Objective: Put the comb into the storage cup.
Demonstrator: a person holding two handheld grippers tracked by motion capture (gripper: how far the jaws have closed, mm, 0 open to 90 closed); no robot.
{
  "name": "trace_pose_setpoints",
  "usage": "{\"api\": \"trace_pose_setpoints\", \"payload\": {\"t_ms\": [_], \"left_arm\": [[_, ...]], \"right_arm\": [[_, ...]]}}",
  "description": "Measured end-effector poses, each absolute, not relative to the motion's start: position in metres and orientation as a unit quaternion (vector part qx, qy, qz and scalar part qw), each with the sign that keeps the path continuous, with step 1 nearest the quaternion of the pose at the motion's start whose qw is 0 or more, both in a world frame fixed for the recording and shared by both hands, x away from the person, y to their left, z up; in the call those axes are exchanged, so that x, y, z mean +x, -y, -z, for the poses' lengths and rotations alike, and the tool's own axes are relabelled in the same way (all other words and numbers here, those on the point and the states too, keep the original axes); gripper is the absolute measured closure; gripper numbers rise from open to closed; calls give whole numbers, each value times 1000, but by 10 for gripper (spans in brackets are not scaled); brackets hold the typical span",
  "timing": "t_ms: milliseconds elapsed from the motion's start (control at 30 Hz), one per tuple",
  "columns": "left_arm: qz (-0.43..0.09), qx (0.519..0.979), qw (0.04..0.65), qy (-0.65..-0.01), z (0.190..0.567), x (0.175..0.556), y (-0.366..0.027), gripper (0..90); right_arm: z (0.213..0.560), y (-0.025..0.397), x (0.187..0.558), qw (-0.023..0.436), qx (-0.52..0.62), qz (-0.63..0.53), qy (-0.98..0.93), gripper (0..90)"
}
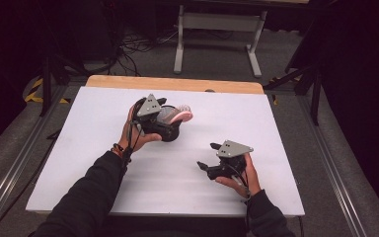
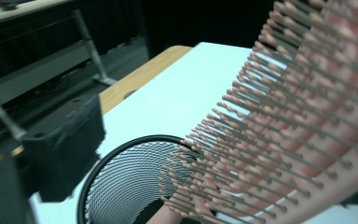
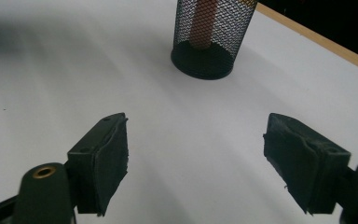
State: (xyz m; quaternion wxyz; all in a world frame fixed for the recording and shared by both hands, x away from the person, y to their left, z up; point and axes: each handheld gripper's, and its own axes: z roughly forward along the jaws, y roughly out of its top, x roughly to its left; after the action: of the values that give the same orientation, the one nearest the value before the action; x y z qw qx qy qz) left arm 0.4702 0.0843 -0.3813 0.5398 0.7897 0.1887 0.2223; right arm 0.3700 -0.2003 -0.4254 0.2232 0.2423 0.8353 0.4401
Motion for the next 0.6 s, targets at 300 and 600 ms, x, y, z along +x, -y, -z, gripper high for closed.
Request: {"api": "trace_pose_setpoints", "payload": {"t_ms": [300,600], "left_arm": [[-227,787,544,-184,380,466,-85,62],[-230,785,548,-175,376,460,-84,72]], "right_arm": [[423,200,368,234,241,-442,-832,221],[421,201,366,245,242,-445,-827,209]]}}
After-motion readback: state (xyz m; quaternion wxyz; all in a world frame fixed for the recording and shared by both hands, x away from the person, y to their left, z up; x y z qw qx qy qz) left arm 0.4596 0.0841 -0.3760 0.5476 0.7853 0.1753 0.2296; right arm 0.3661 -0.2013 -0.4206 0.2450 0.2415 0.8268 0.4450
